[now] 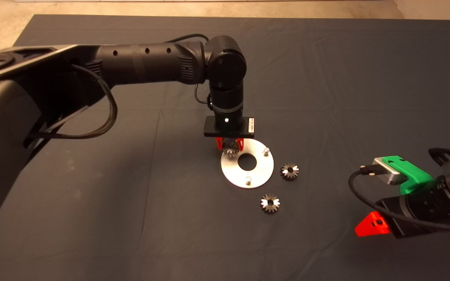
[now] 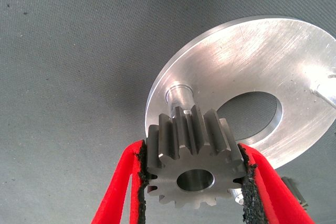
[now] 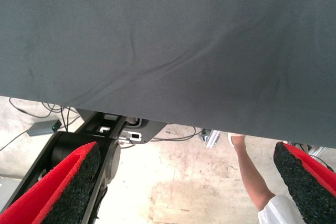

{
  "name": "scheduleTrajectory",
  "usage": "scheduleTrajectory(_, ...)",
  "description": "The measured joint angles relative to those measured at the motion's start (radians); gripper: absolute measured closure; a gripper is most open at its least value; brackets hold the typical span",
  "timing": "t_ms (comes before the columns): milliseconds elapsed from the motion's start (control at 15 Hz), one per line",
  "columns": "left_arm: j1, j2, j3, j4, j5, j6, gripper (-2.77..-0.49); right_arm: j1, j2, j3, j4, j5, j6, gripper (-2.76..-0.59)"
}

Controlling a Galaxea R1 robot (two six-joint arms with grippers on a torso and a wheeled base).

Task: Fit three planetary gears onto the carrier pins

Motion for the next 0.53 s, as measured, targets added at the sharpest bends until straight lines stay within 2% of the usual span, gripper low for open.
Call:
scheduleTrajectory(267, 0.000, 0.000, 0.000, 0.015, 0.000, 0.035, -0.88, 0.000, 0.000, 0.000, 0.000, 0.000, 0.000, -2.46)
scheduleTrajectory(533, 0.000, 0.000, 0.000, 0.019, -0.001, 0.041, -0.88, 0.000, 0.000, 0.000, 0.000, 0.000, 0.000, -2.46)
